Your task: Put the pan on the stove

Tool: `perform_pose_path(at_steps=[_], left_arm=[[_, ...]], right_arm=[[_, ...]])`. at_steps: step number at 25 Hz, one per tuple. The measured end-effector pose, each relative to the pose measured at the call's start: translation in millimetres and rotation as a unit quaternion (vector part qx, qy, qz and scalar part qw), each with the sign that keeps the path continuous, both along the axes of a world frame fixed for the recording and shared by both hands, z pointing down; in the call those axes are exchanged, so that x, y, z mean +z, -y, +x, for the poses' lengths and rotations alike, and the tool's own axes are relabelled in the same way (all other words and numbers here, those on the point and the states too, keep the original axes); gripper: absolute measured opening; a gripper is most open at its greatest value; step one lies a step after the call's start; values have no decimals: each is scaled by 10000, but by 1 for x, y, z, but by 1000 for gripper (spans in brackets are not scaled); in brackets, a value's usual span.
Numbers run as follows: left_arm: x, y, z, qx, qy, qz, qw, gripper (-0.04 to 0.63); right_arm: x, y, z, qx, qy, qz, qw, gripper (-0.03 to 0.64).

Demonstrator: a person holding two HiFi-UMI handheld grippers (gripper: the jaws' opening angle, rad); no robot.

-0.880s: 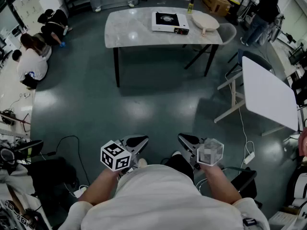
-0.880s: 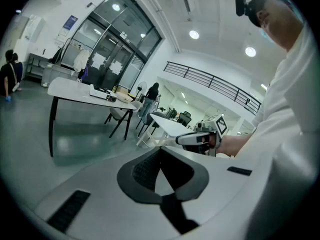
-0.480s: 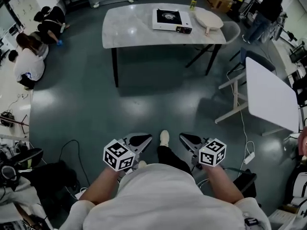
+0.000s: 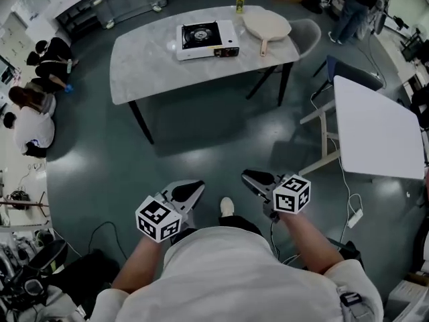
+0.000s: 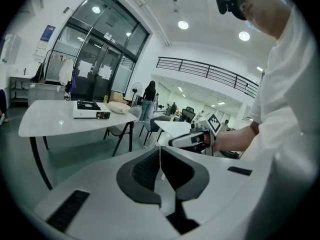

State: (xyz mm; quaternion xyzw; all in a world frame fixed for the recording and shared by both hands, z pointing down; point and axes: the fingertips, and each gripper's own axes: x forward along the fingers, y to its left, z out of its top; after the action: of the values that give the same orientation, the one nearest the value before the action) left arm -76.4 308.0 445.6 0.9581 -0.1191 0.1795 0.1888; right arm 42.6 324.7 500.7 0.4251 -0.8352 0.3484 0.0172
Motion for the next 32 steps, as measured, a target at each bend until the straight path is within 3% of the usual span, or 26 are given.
perform_pose_path(at_steps=[4,10,16,24,32], left_arm=[[-5,30,31,57,-18,-89,9999,20],[13,87,37,-2,-81,-603,9982,20],[16,180,48,398,-200,-434,9981,20],[-3,285,45,1221,-365,-367,9912,18],[6,342,74,1087,-416,-602,9914,18]], right_arm=[[4,42,36,202,246,-45,9995,63],[23,95,57,399,256,-349,9983,75],[29,166,81,1020,484,-720,9910,106],[1,260,121,1880,492,-717,9783,133],[17,311,215,2369,955,-907,9626,156]])
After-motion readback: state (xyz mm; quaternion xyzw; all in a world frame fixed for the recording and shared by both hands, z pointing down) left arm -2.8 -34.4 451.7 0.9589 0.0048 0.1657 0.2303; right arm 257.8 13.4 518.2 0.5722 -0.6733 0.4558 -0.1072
